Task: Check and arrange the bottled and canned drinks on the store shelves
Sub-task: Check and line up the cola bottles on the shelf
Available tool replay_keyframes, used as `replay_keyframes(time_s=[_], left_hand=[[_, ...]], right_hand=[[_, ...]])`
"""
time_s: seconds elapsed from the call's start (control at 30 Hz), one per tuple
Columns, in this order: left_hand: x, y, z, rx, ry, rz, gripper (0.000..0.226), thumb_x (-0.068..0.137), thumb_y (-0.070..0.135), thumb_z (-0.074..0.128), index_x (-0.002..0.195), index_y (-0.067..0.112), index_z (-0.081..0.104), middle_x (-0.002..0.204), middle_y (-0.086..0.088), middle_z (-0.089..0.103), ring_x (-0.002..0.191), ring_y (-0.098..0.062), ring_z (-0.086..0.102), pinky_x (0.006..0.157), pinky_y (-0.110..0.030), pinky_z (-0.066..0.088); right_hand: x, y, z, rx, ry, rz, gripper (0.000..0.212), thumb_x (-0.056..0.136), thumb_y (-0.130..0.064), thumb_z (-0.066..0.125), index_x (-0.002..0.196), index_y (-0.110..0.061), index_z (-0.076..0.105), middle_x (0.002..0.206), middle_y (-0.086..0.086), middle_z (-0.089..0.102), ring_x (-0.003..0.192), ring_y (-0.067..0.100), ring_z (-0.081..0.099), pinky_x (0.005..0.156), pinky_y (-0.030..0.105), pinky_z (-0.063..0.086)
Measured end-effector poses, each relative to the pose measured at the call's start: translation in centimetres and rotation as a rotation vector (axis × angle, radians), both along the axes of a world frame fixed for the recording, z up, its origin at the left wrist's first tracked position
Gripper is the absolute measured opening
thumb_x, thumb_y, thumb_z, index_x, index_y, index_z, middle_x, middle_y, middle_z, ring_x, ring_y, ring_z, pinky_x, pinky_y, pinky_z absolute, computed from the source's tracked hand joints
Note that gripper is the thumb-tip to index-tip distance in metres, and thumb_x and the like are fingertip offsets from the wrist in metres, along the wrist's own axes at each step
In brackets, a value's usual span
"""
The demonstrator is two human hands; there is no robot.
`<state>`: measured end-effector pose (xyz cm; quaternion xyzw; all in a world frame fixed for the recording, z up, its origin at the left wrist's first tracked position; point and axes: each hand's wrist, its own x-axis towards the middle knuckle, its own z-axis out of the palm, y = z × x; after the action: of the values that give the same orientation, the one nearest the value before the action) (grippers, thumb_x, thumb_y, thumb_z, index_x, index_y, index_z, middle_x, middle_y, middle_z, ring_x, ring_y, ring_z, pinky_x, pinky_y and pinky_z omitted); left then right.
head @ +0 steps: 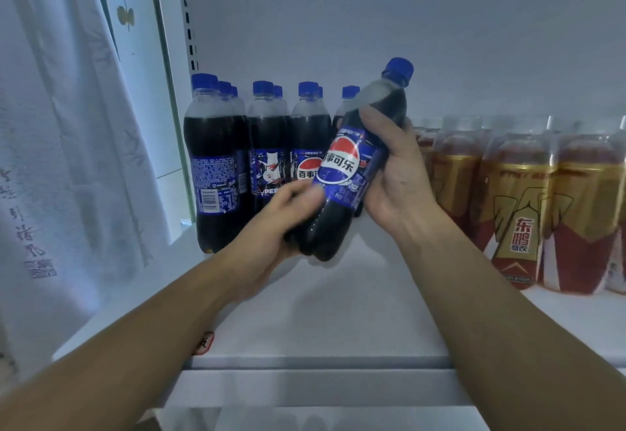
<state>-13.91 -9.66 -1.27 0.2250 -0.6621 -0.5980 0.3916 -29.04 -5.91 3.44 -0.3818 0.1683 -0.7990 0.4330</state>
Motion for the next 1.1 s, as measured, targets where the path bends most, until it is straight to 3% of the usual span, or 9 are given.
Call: replay_keyframes(time_s=[0.07, 0.17, 0.3, 0.43, 0.6, 0.73, 0.83, 1.0, 1.1], left_hand=[[0.2, 0.0, -0.4, -0.046, -0.017, 0.029, 0.058, 0.069, 0.037, 0.079, 0.123, 0.022, 0.062, 0.122, -0.005, 0.07, 0.101, -0.021, 0.071, 0.076, -0.032, 0.055], [1.2, 0.8, -0.2, 0.047, 0.049, -0.085, 0.051, 0.078, 0.039, 0.07, 0.122, 0.014, 0.065, 0.112, -0.018, 0.071, 0.091, -0.034, 0.072, 0.072, -0.039, 0.059], [0.9, 1.3, 0.3, 0.141, 0.031, -0.187, 0.06, 0.085, 0.053, 0.046, 0.119, 0.009, 0.067, 0.103, -0.026, 0.071, 0.084, -0.035, 0.071, 0.077, -0.041, 0.058], [-0.2, 1.2, -0.8, 0.059, 0.002, -0.072, 0.052, 0.076, 0.045, 0.077, 0.122, 0.024, 0.065, 0.114, -0.013, 0.071, 0.102, -0.033, 0.065, 0.104, -0.058, 0.043], [0.8, 1.4, 0.3, 0.128, 0.03, -0.077, 0.054, 0.078, 0.049, 0.066, 0.117, 0.012, 0.065, 0.102, -0.02, 0.072, 0.08, -0.033, 0.072, 0.064, -0.037, 0.06], [0.3, 1.9, 0.0, 0.154, -0.015, -0.189, 0.054, 0.085, 0.05, 0.051, 0.123, 0.014, 0.066, 0.112, -0.01, 0.074, 0.091, -0.021, 0.072, 0.069, -0.028, 0.058], [-0.8, 1.9, -0.5, 0.091, 0.021, -0.125, 0.052, 0.085, 0.043, 0.068, 0.127, 0.014, 0.059, 0.09, 0.0, 0.072, 0.07, -0.012, 0.068, 0.056, -0.021, 0.052], [-0.1, 1.8, 0.1, 0.111, 0.021, -0.07, 0.052, 0.075, 0.049, 0.071, 0.11, 0.01, 0.067, 0.098, -0.015, 0.072, 0.078, -0.029, 0.068, 0.062, -0.032, 0.054], [0.4, 1.7, 0.1, 0.158, 0.044, -0.085, 0.059, 0.075, 0.055, 0.061, 0.113, 0.011, 0.07, 0.102, -0.016, 0.074, 0.082, -0.028, 0.07, 0.069, -0.034, 0.056]], right_hand=[[0.2, 0.0, -0.1, 0.009, 0.063, -0.017, 0.063, 0.083, -0.01, 0.072, 0.142, -0.009, 0.048, 0.107, 0.013, 0.068, 0.086, 0.024, 0.07, 0.084, 0.045, 0.061], [0.1, 0.0, 0.1, 0.024, 0.053, 0.079, 0.062, 0.086, -0.015, 0.071, 0.143, -0.003, 0.048, 0.108, 0.015, 0.066, 0.094, 0.027, 0.067, 0.094, 0.048, 0.055], [0.0, 0.1, 0.1, 0.091, 0.08, 0.118, 0.044, 0.091, -0.018, 0.068, 0.13, -0.003, 0.055, 0.097, 0.015, 0.068, 0.085, 0.026, 0.068, 0.083, 0.041, 0.059], [0.5, 0.2, 0.0, 0.052, 0.155, -0.002, 0.06, 0.082, -0.009, 0.072, 0.138, -0.011, 0.05, 0.109, 0.014, 0.068, 0.085, 0.024, 0.071, 0.077, 0.041, 0.061], [0.3, 0.2, 0.2, 0.047, 0.13, 0.062, 0.073, 0.081, -0.021, 0.075, 0.146, -0.01, 0.043, 0.107, 0.011, 0.068, 0.091, 0.022, 0.072, 0.072, 0.036, 0.06], [0.3, 0.2, -0.1, 0.089, 0.189, 0.071, 0.059, 0.087, -0.018, 0.072, 0.14, -0.009, 0.049, 0.104, 0.012, 0.071, 0.092, 0.026, 0.071, 0.076, 0.04, 0.061], [0.5, -0.1, -0.2, 0.056, 0.196, -0.056, 0.061, 0.085, -0.011, 0.073, 0.139, -0.018, 0.047, 0.122, 0.014, 0.068, 0.1, 0.031, 0.072, 0.087, 0.047, 0.06], [0.2, 0.3, 0.1, 0.11, 0.22, 0.072, 0.059, 0.084, -0.027, 0.07, 0.137, -0.009, 0.052, 0.105, 0.012, 0.07, 0.097, 0.028, 0.069, 0.093, 0.046, 0.056], [0.1, 0.0, -0.1, 0.12, 0.246, 0.05, 0.056, 0.088, -0.024, 0.071, 0.137, -0.005, 0.053, 0.114, 0.015, 0.068, 0.096, 0.026, 0.068, 0.09, 0.046, 0.058]])
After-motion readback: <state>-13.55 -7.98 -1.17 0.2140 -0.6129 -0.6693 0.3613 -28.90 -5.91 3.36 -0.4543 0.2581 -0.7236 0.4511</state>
